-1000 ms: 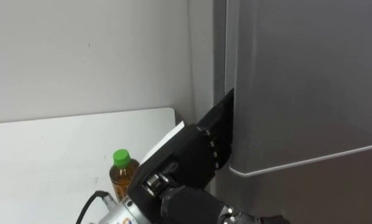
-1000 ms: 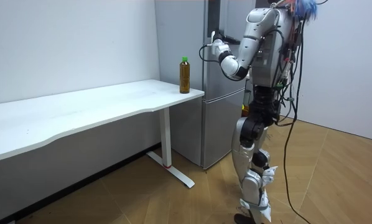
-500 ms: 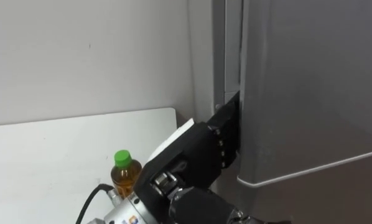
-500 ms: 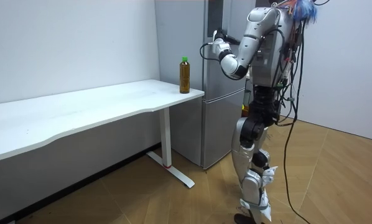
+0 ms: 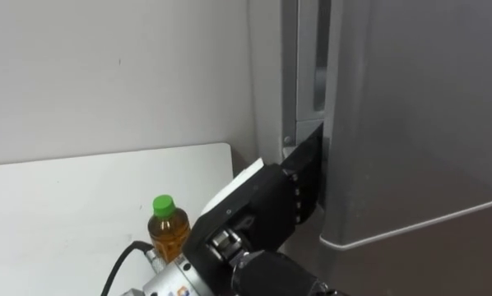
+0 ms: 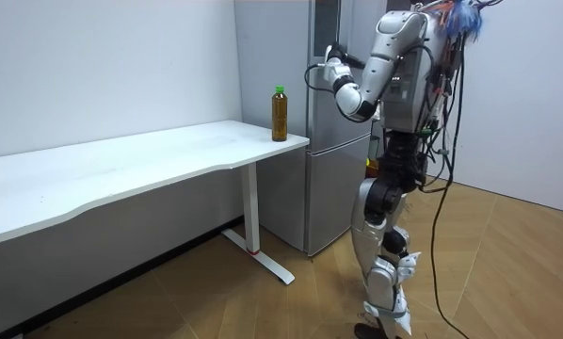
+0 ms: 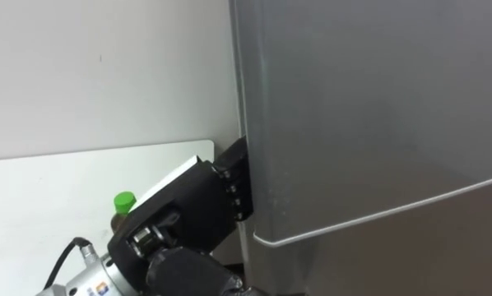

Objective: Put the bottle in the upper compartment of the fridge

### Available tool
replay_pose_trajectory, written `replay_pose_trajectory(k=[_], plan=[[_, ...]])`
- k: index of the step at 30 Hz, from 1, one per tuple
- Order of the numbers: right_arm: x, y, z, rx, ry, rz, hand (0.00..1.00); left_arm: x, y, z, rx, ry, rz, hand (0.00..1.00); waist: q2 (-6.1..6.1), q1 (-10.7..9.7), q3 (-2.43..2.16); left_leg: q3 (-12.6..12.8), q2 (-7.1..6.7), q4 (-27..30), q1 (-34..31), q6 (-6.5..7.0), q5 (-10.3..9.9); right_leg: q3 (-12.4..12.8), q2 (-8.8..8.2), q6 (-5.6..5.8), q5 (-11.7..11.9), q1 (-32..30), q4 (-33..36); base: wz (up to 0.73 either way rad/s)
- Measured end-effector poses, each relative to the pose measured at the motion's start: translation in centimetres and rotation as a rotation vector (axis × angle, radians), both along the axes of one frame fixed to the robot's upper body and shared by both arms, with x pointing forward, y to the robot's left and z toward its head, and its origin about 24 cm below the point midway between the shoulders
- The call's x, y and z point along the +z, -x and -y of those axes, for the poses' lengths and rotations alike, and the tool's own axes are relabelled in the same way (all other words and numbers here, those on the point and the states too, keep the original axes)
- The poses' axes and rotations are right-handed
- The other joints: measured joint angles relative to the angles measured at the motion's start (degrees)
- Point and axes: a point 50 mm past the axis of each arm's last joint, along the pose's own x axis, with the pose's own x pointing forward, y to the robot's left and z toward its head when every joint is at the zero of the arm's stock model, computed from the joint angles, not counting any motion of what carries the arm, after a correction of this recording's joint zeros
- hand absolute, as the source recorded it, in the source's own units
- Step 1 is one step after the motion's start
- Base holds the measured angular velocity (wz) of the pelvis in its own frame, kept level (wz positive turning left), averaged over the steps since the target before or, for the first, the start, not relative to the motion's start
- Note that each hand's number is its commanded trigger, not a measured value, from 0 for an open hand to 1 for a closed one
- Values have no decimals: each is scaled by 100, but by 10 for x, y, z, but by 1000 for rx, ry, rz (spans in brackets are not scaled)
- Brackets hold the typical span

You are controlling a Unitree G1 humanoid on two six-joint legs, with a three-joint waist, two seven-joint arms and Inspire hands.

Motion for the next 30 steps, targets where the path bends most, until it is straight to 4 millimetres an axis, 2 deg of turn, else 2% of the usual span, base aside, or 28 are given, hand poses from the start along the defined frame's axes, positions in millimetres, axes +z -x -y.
replay_pose_trajectory(k=[11, 18, 23, 30], plan=[[0, -3, 0, 11, 27, 6, 0, 5, 0, 7, -11, -13, 29, 0, 23, -38, 11, 9, -16, -1, -53, 1, 1, 36, -27, 28, 24, -23, -8, 4], [1, -8, -1, 28, 41, 13, 0, 7, 0, 11, -16, 4, 35, 0, 61, -189, 17, 104, -21, -6, -73, 1, 1, 145, -31, 29, 24, -49, -17, 0], [2, -12, 0, 49, 49, 20, 0, 13, 4, 24, -83, 21, 55, 0, 99, -231, 32, 154, -45, -6, -69, 1, 1, 162, -64, 40, 30, -48, -19, -1], [3, -16, -1, 70, 37, 31, 0, 19, 18, 50, -290, 28, 87, 0, 129, -407, 52, 189, -67, -21, -41, 1, 1, 269, -75, 50, 35, -51, -26, -6]])
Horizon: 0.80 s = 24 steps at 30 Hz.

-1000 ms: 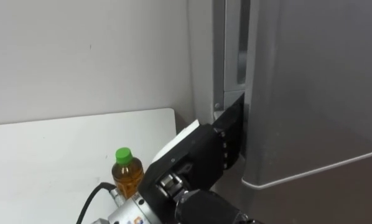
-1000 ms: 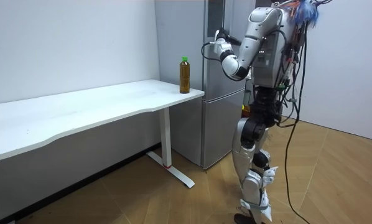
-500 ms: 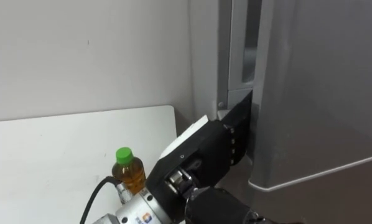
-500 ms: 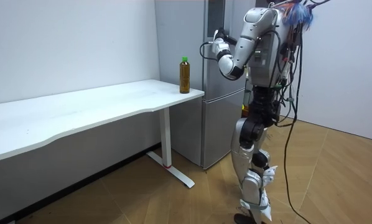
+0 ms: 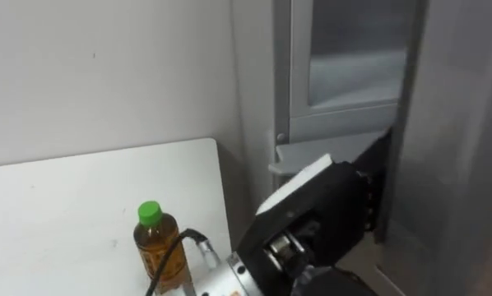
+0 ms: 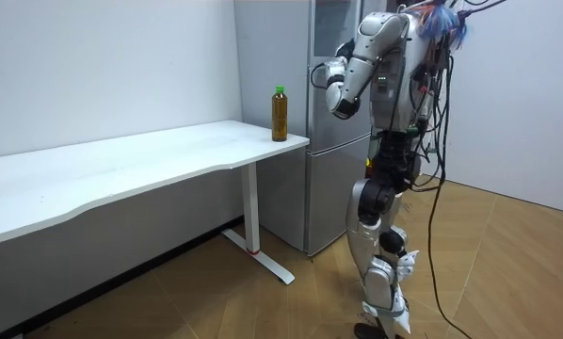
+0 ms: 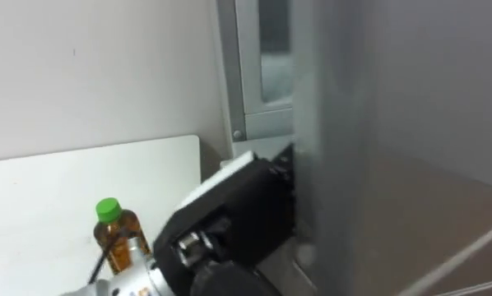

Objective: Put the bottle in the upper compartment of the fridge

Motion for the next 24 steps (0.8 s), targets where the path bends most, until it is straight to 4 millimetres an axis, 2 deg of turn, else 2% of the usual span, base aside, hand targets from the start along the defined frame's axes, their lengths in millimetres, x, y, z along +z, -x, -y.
replay_pose_trajectory(k=[4, 6, 9, 12, 14, 19, 24], plan=[[1, -2, 1, 10, -19, 10, 0, 0, 9, 14, -109, -27, 21, 0, -5, -108, 18, 123, 10, -42, 118, 0, 0, 225, 32, 3, -2, 15, 1, -25], [1, -3, 1, 0, -24, 13, 0, -1, 8, 19, -147, -50, 26, 0, -26, -156, 57, 125, 9, -54, 150, 0, 0, 241, 39, 5, -1, 12, 2, -31], [2, -5, 0, -3, -27, 23, 0, -2, 10, 24, -209, -67, 39, 0, -7, -296, 52, 184, 28, -50, 188, 0, 0, 383, 76, 5, -1, 5, 2, -22], [2, -6, 1, -11, -31, 29, 0, -3, 10, 31, -269, -72, 35, 0, -3, -422, 60, 280, 57, -41, 208, 0, 0, 414, 102, 4, -1, 4, 2, -16], [3, -6, 1, -16, -36, 32, 0, -7, 9, 33, -285, -83, 21, 0, 5, -425, 64, 317, 76, -45, 256, 0, 0, 529, 141, 4, -1, 9, 2, -27], [3, -6, 2, -47, -50, 37, 0, -22, 7, 41, -318, -131, -37, 0, 35, -598, 59, 371, 121, -48, 280, -1, 0, 624, 184, 3, -1, 7, 2, -14], [3, -6, 3, -63, -51, 37, 0, -27, 5, 42, -328, -147, -55, 0, 33, -648, 61, 372, 145, -48, 310, -1, 0, 709, 218, 3, -1, 3, 2, -11]])
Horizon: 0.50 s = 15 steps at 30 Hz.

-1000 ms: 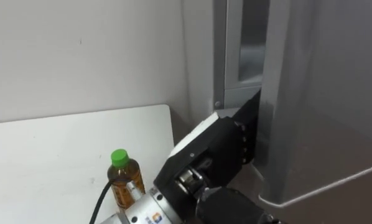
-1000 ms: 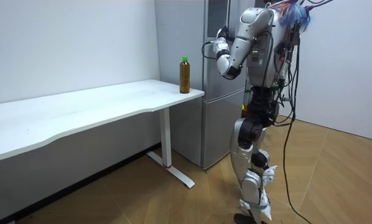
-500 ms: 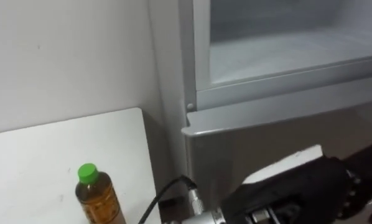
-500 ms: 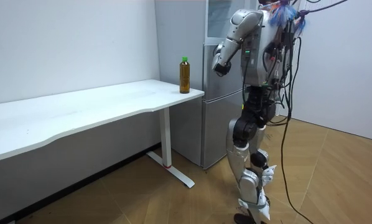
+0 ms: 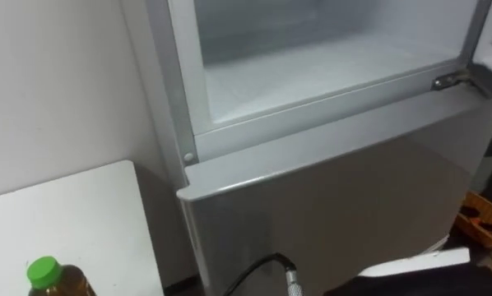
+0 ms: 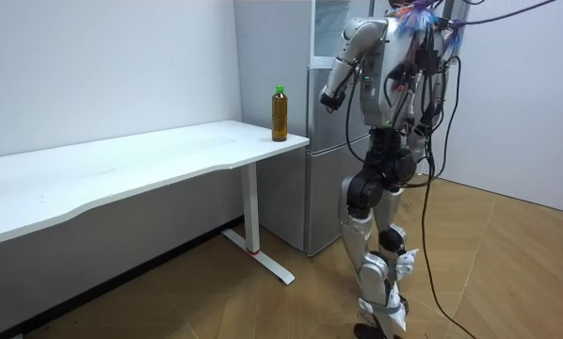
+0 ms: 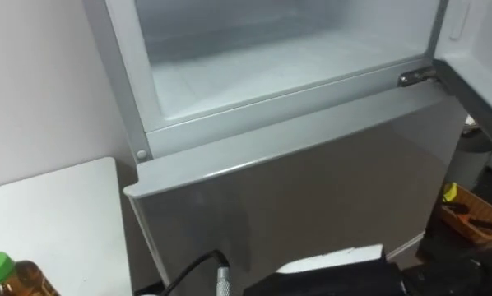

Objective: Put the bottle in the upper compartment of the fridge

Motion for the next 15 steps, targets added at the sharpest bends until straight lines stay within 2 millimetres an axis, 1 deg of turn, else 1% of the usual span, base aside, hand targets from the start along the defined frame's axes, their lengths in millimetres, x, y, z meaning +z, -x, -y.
replay_pose_trajectory(k=[3, 6, 12, 13, 15], plan=[[0, 0, 0, -2, 4, -1, 0, 0, 0, 0, 1, 0, 0, 0, 1, -18, 0, -10, 14, 0, -7, 0, 0, -1, 42, 0, 0, -4, 0, 2], [0, 0, 0, -4, 7, -1, 0, 0, 0, 0, 7, 1, -2, 0, 1, -39, -1, -11, 35, 0, -31, -1, 0, -11, 48, -1, 0, -13, 1, 7], [0, 1, 0, -7, 13, -4, 0, 0, -1, 0, 22, 1, -8, 0, 4, 24, -4, -10, 61, -1, -55, -1, 0, -22, 48, -2, 1, -52, 9, -4], [0, 1, 0, -8, 16, -6, 0, 0, -2, -1, 24, 1, -8, 0, 16, 47, -13, -13, 62, 4, -47, -1, 0, -22, 47, -3, 1, -40, 10, -6], [-1, 2, 1, -10, 22, -9, 0, 0, -2, -1, 27, 1, -8, 0, 3, 53, -5, -6, 67, 54, -44, -2, 0, 12, 37, -5, 3, 3, 10, 8]])
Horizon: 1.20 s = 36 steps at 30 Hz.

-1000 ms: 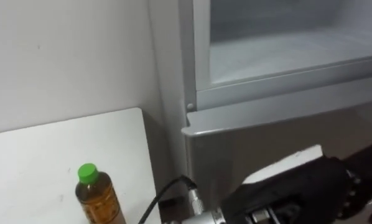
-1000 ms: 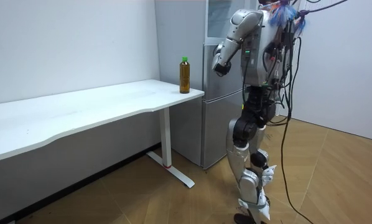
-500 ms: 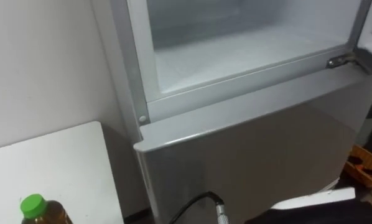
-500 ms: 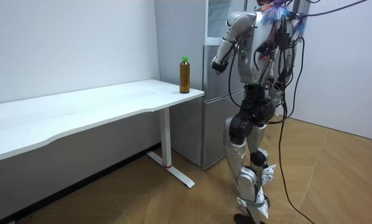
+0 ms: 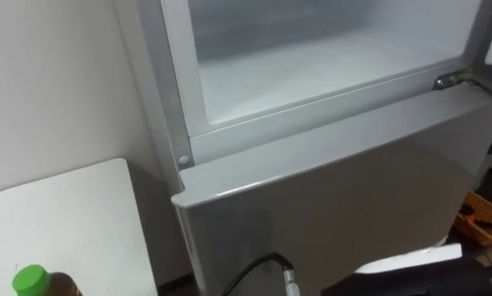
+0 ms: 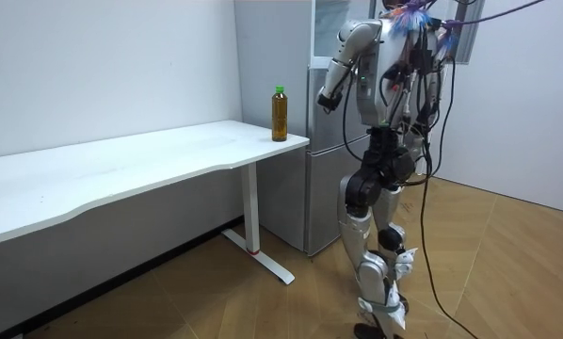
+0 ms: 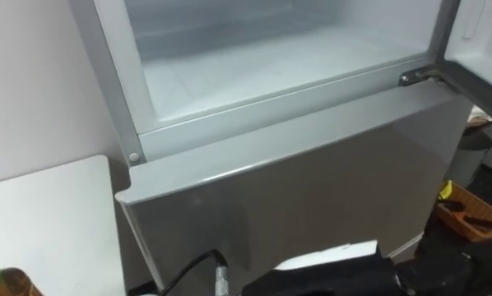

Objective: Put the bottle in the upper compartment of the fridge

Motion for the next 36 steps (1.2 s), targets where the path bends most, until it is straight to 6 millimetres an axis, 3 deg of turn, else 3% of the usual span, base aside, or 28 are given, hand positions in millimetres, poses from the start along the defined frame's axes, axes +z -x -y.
replay_pose_trajectory(k=[2, 3, 4, 5, 6, 7, 9, 10, 14, 16, 19, 24, 30, 36], plan=[[0, 1, 0, 1, 2, -3, 0, 0, -1, -1, 7, 1, 0, 0, -55, 45, 8, 58, -20, 295, -92, -6, -3, 219, -75, -5, 3, 73, -1, 20], [-1, 1, -3, 7, -2, -5, 0, -1, -1, -2, 11, 2, -6, 0, -146, 61, 22, 62, -61, 644, -351, -153, -70, 553, -216, -7, 4, 113, 6, 67], [-1, 1, -5, 5, -7, -4, 0, 0, -2, -2, 13, 1, -2, 0, -159, 11, 19, -9, -67, 68, -612, -247, 43, 765, -306, 8, -5, 69, 14, 88], [-1, 2, -4, -9, -8, -3, 0, 1, -1, -1, 10, 5, -1, 0, -150, -1, 9, 49, -22, -223, -722, -98, 243, 734, -318, 45, -33, 14, 25, 70], [-3, 7, -4, -27, -14, -15, 0, -3, -1, -3, 17, 1, -15, 0, -174, 220, -37, 232, -69, -214, -673, -37, 338, 624, -356, 123, -91, -63, 50, 6], [-4, 11, -7, -6, -20, -32, 0, -9, -2, -8, 42, -9, -33, 0, -267, 461, -39, 254, -87, -151, -616, -35, 338, 417, -362, 146, -111, -19, 21, -30], [-5, 12, -8, 10, -24, -41, 0, -14, -5, -15, 84, -12, -52, 0, -278, 590, -53, 16, -110, -141, -540, -34, 335, 182, -366, 132, -79, 27, 60, -35], [-5, 13, -8, 7, -21, -42, 0, -15, -8, -19, 105, -15, -54, 0, -263, 593, -55, -107, -141, -155, -525, -36, 333, 97, -386, 133, -72, 96, 50, -18], [-5, 13, -10, -8, -17, -43, 0, -36, -6, -31, 184, -42, -133, 0, -225, 636, -64, -170, -141, -190, -421, -34, 335, -34, -357, 135, -75, 122, 119, -9], [-6, 15, -9, -5, -11, -51, 0, -56, -5, -41, 226, -115, -179, 0, -275, 652, -38, -342, -150, -189, -343, -35, 334, -237, -339, 134, -75, 225, 99, 3], [-6, 17, -8, -12, -11, -55, 0, -88, -3, -53, 297, -237, -240, 0, -284, 671, -22, -414, -144, -189, -351, -35, 335, -350, -336, 131, -77, 266, 93, 20], [-6, 20, -8, -18, -15, -61, 0, -125, 5, -68, 362, -390, -325, 0, -326, 796, 3, -425, -146, -189, -321, -35, 335, -371, -338, 129, -79, 292, 94, 4], [-6, 17, -12, -6, -36, -53, 0, -164, 19, -82, 388, -489, -473, 0, -413, 854, 38, -424, -152, -188, -395, -35, 335, -578, -355, 132, -82, 222, 96, 6], [-7, 20, -16, 10, -46, -53, 0, -197, 23, -97, 448, -686, -488, 0, -502, 1007, 2, -401, -153, -180, -453, -35, 334, -604, -353, 132, -83, 179, 91, -8]])
